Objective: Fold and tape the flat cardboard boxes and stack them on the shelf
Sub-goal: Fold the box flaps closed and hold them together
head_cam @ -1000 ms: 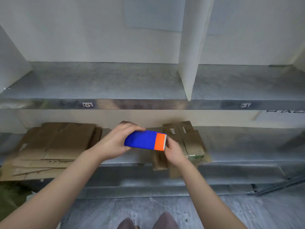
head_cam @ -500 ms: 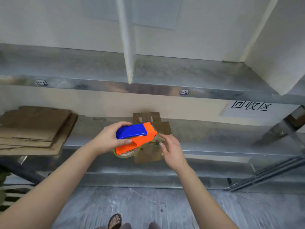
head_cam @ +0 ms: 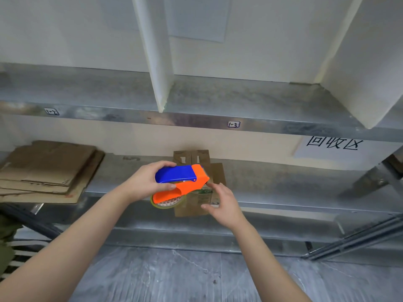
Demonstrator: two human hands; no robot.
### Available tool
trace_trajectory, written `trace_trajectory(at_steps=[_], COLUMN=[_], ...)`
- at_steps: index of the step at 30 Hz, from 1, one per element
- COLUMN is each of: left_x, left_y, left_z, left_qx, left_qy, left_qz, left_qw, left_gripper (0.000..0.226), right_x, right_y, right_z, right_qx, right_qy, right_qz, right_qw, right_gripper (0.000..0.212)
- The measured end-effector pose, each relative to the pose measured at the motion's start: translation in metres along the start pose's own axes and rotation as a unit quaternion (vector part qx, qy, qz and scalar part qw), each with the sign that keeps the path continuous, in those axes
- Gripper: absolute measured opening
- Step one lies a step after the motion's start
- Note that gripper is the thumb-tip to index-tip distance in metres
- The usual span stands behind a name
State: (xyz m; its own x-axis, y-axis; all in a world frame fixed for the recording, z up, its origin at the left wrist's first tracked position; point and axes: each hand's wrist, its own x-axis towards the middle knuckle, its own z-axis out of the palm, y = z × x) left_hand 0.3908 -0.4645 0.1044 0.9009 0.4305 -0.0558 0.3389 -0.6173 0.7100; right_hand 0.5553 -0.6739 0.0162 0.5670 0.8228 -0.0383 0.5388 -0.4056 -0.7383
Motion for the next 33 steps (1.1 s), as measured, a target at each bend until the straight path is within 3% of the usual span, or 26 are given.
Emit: trace_trajectory(at_steps=[3,7,17,19,22,26,30,33], left_x=[0.007,0.017,0.025,0.024,0.020,0.016,0.012,0.007], left_y=[0.009,0.020,0.017,0.011,0.000,-0.015,-0.026,-0.044], left_z=[-0.009,-0.021,-0.038,-0.040,-0.038,-0.031,-0.029,-0.037], left_qx=[0.002,0.005,0.010,0.020,0.048,0.026,0.034,0.040], left_qy=[-0.008,-0.003,0.001,-0.004,-0.030,-0.042,-0.057,-0.053], left_qz=[0.009,0.029,0.044,0.043,0.046,0.049,0.054,0.041], left_qw=[1.000,1.000,0.999,0.999,0.997,0.998,0.996,0.997], left_gripper=[0.063,0.061,0.061,0.061,0.064,0.067,0.069,0.066], right_x=[0.007,0.018,0.032,0.032,0.031,0.031,0.030,0.027], right_y=[-0.006,-0.020,-0.037,-0.036,-0.033,-0.032,-0.030,-0.013], right_z=[0.010,0.024,0.028,0.024,0.016,0.005,0.008,-0.002], right_qx=[0.014,0.028,0.038,0.027,-0.120,-0.251,-0.257,-0.196], right_qy=[-0.012,-0.002,0.179,0.215,0.255,0.242,0.237,0.262], right_qz=[-0.004,-0.001,-0.013,0.001,-0.045,-0.090,-0.079,-0.026], right_qw=[1.000,1.000,0.983,0.976,0.958,0.933,0.933,0.945], right_gripper=[0.072,0.069,0.007,0.010,0.021,0.040,0.035,0.023])
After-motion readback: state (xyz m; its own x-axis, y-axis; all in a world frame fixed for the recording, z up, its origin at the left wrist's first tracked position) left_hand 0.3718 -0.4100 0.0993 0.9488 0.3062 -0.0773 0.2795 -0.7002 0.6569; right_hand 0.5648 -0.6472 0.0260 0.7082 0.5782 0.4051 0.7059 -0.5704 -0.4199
